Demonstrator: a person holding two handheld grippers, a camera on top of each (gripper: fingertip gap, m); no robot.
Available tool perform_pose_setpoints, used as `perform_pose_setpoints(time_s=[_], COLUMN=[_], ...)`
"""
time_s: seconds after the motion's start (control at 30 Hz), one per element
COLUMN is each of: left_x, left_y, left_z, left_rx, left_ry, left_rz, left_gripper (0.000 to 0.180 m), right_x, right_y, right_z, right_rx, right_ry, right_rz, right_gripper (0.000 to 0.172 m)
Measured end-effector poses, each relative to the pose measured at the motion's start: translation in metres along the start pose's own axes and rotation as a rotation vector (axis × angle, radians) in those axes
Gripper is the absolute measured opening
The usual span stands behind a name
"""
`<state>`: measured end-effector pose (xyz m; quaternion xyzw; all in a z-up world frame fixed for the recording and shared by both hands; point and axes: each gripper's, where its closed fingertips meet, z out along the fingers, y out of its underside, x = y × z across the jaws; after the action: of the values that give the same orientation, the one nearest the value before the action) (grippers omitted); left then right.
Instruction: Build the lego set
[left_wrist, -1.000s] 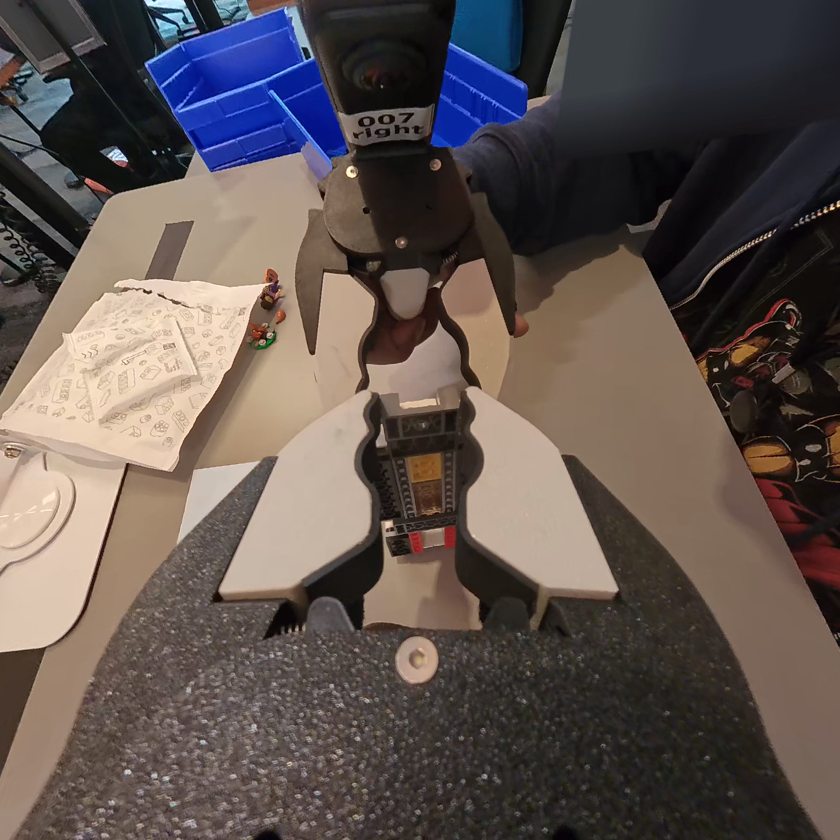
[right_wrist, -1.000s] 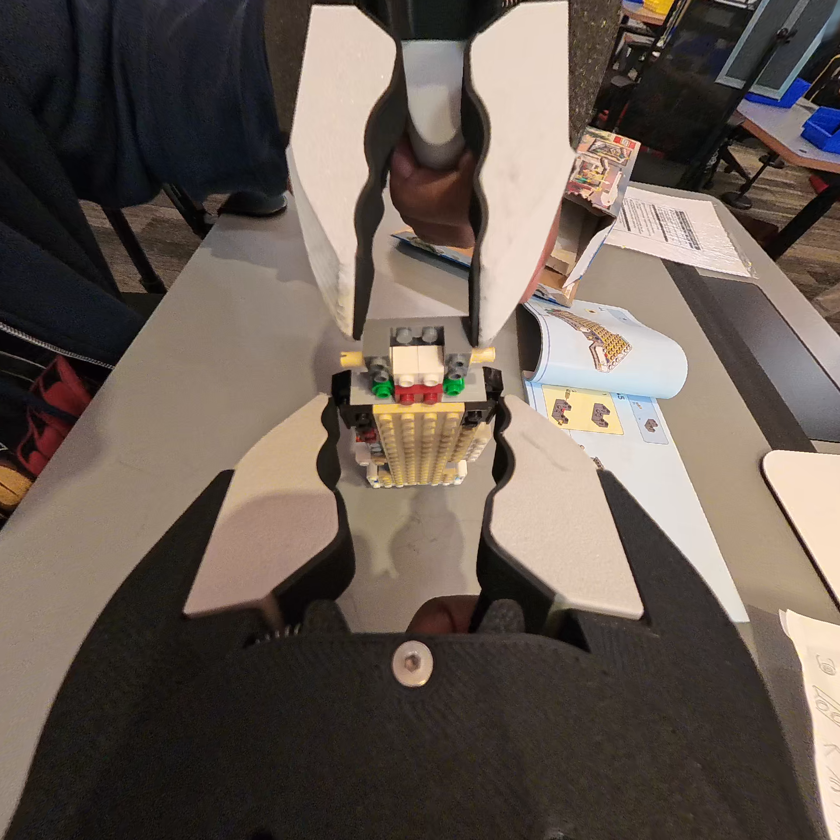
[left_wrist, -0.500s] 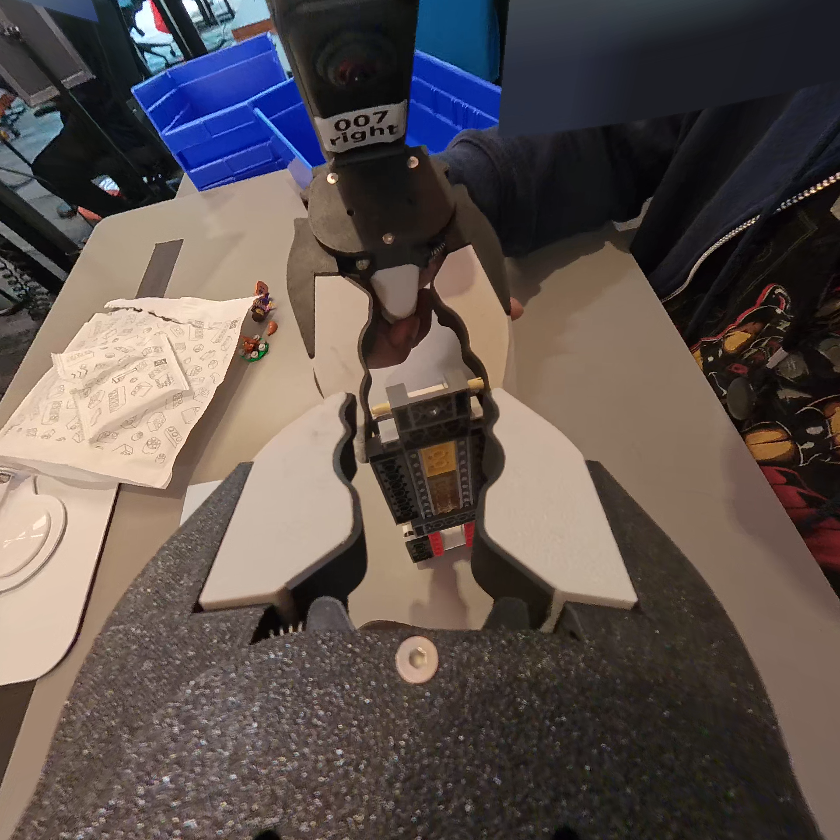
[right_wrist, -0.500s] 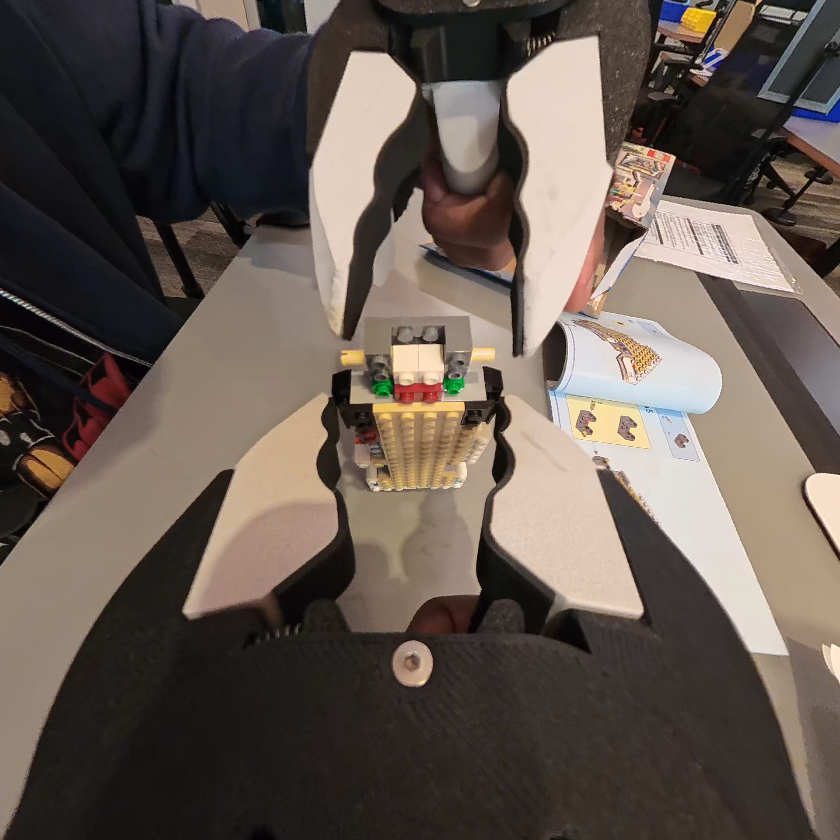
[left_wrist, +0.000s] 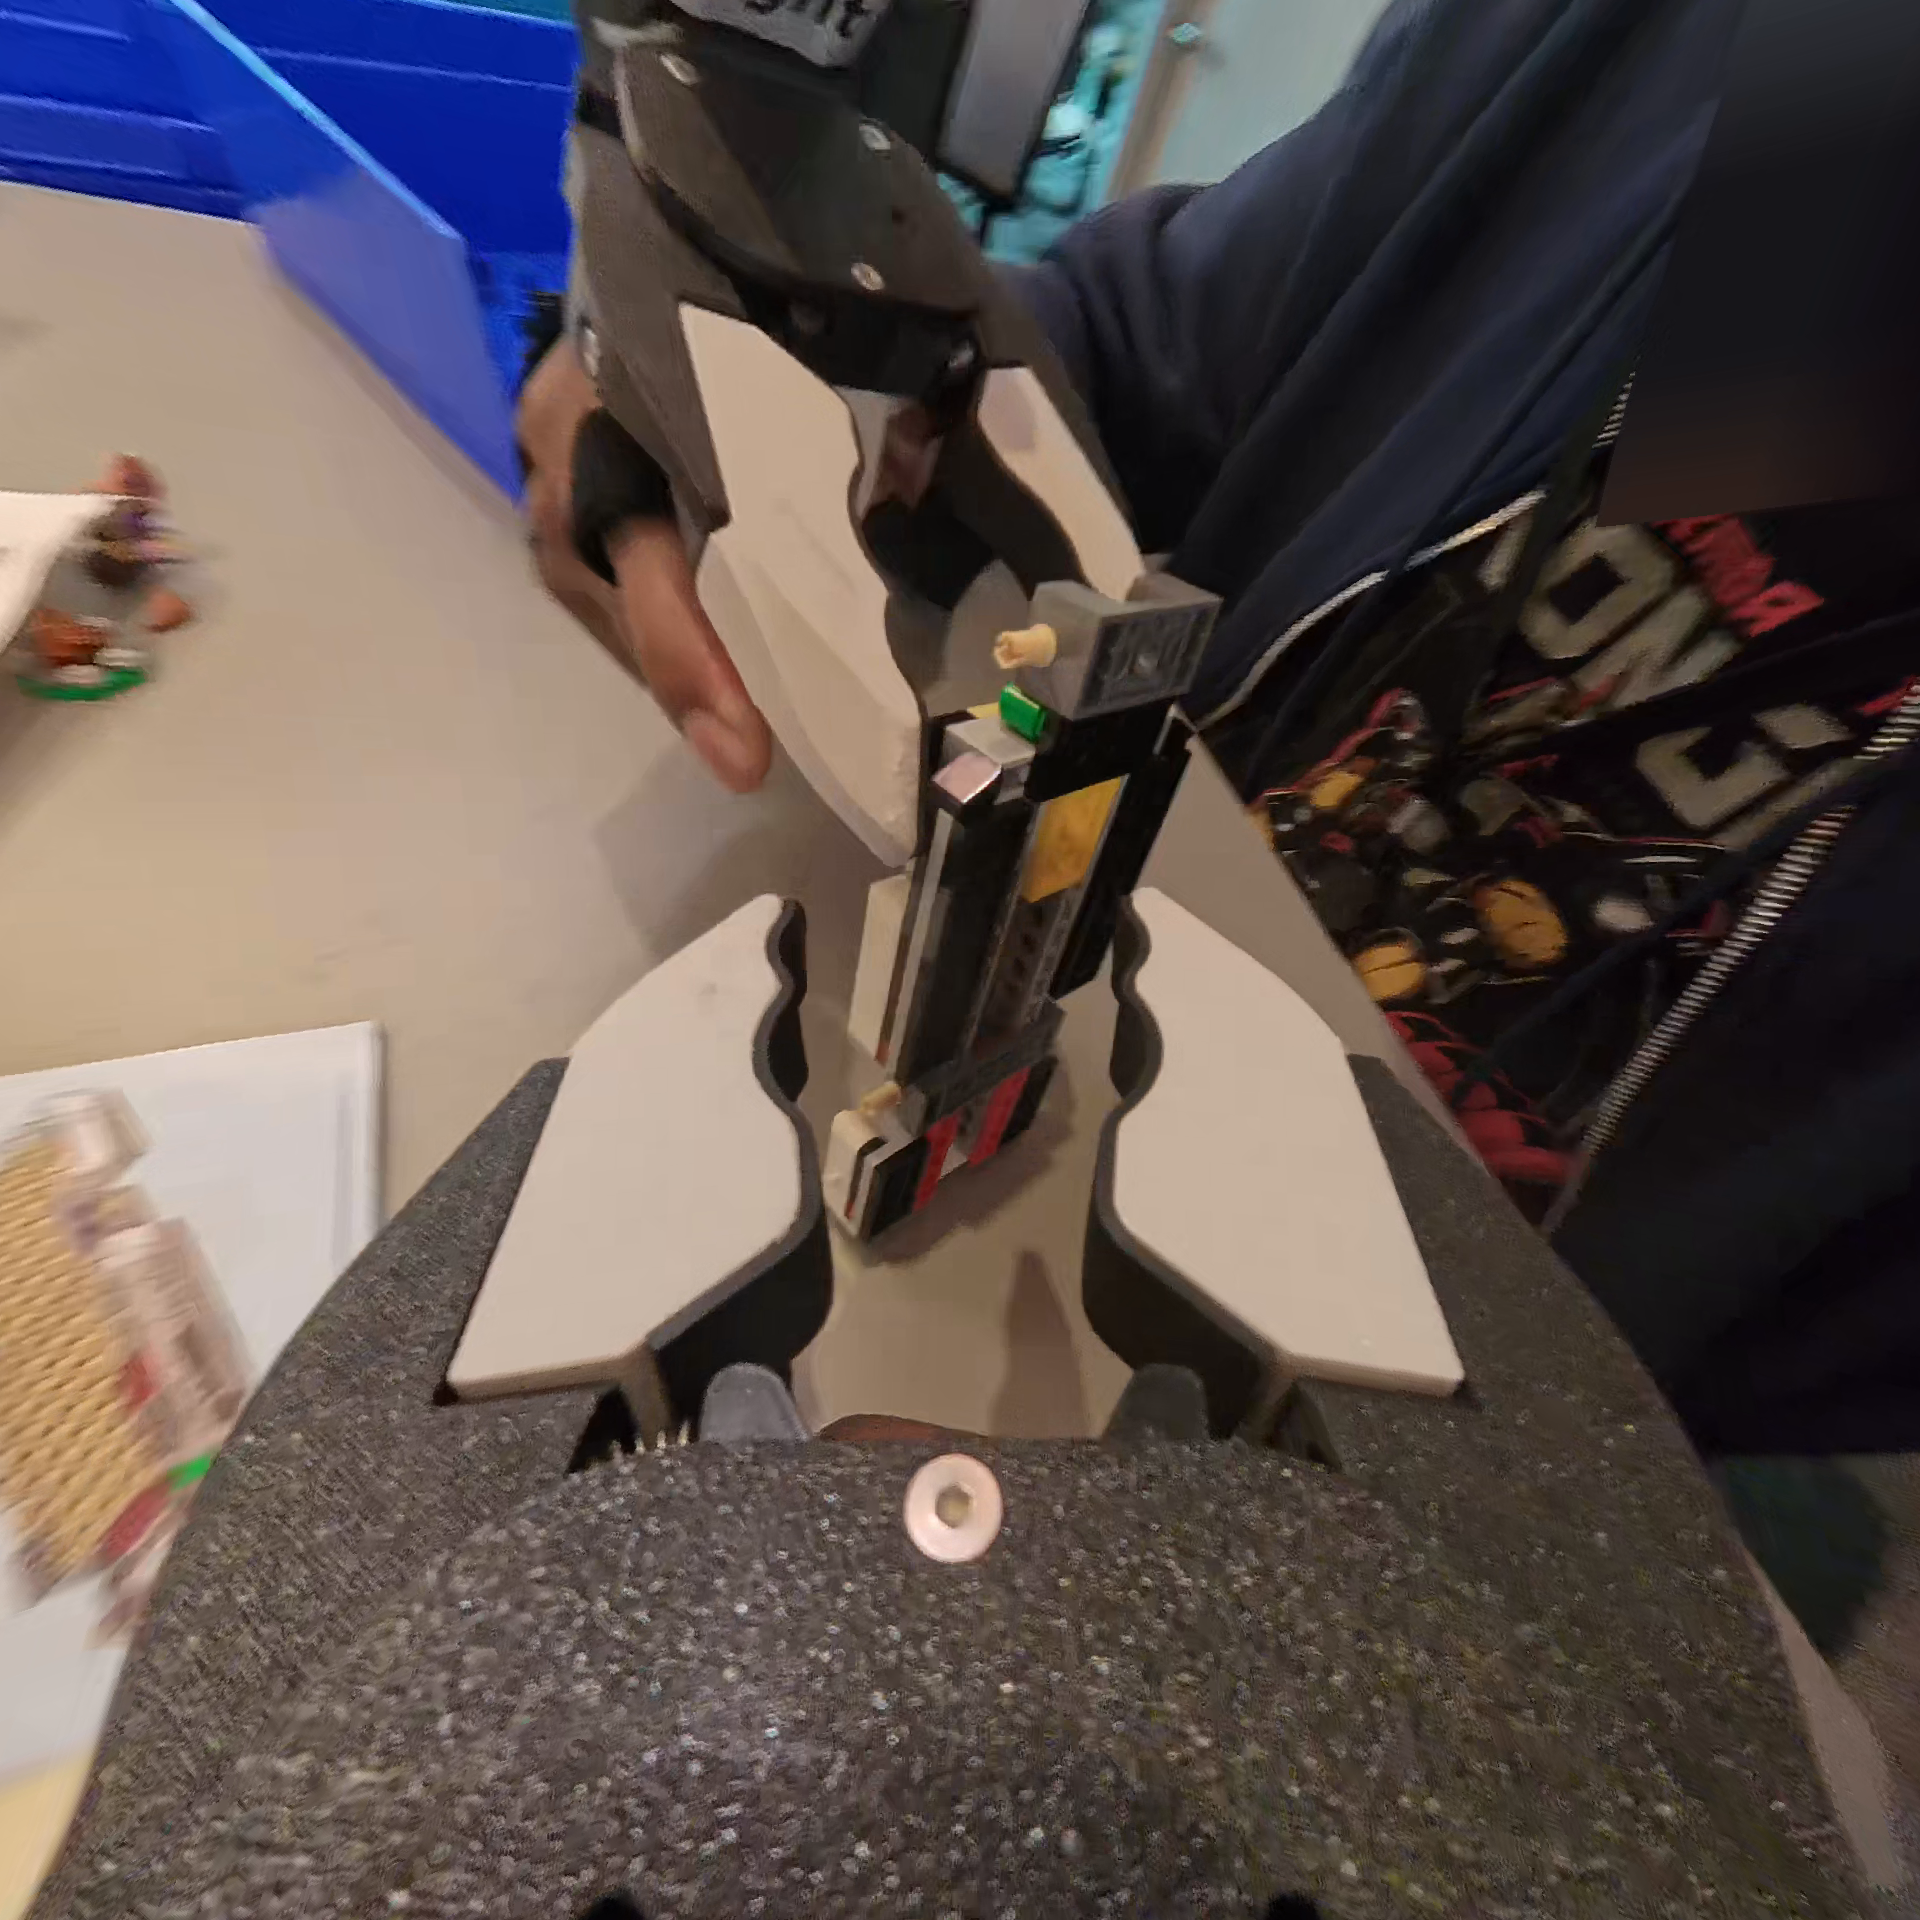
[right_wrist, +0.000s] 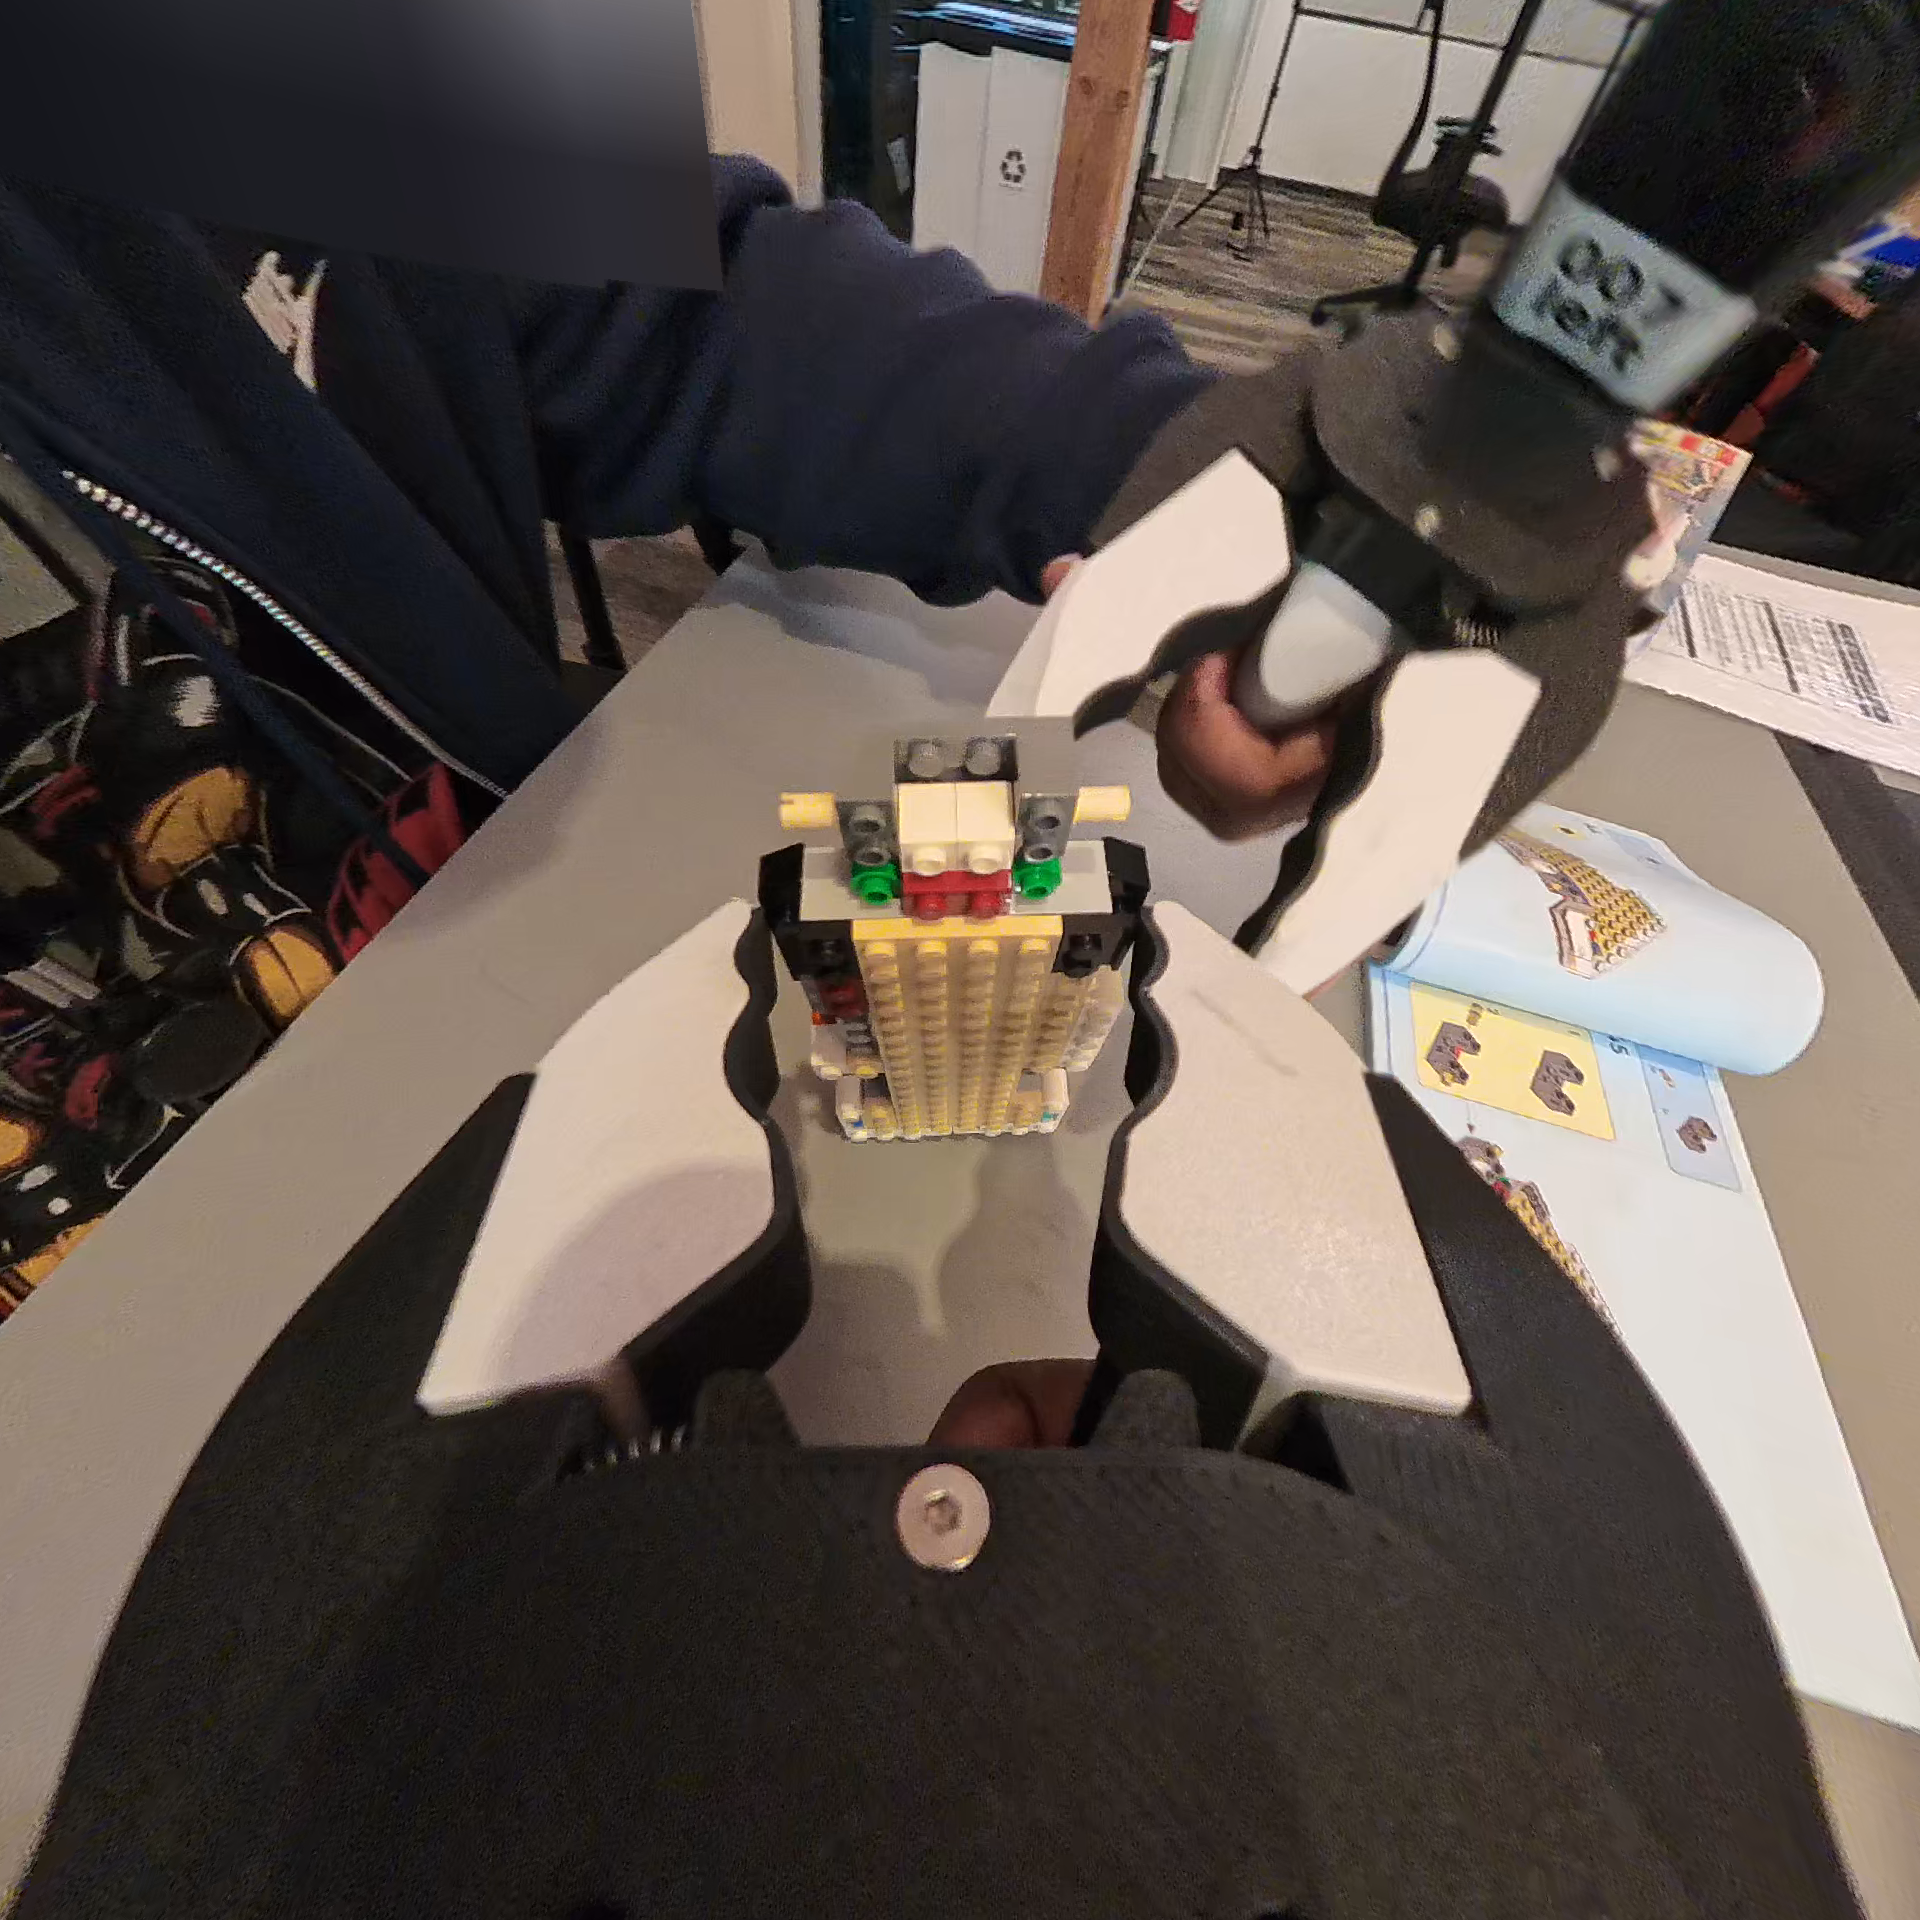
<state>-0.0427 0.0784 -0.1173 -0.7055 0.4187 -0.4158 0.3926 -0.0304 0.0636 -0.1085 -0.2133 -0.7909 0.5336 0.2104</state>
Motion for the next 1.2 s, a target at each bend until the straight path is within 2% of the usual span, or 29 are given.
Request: perform_pose_setpoints(time_s=[0.2, 0.37, 0.77, 1.0, 1.2], left_x=[0.012, 0.013, 0.019, 0.013, 0.005], left_y=[0.010, 0.008, 0.008, 0.003, 0.000], left_z=[0.022, 0.027, 0.033, 0.031, 0.022], left_rx=[0.047, 0.119, 0.175, 0.224, 0.301], left_ry=[0.324, 0.415, 0.431, 0.376, 0.271], left_rz=[-0.066, -0.067, -0.067, -0.084, -0.126], left_gripper=[0.049, 0.036, 0.029, 0.028, 0.028], right_x=[-0.007, -0.008, -0.017, -0.012, -0.001], right_y=[-0.001, 0.000, -0.002, -0.003, 0.000], right_z=[0.001, -0.001, -0.003, -0.009, -0.015], right_rx=[0.021, 0.039, 0.086, 0.122, 0.120], right_ry=[-0.057, -0.077, -0.155, -0.144, -0.079], right_rz=[-0.006, 0.005, 0.018, 0.048, 0.097], right_gripper=[0.066, 0.066, 0.066, 0.066, 0.062])
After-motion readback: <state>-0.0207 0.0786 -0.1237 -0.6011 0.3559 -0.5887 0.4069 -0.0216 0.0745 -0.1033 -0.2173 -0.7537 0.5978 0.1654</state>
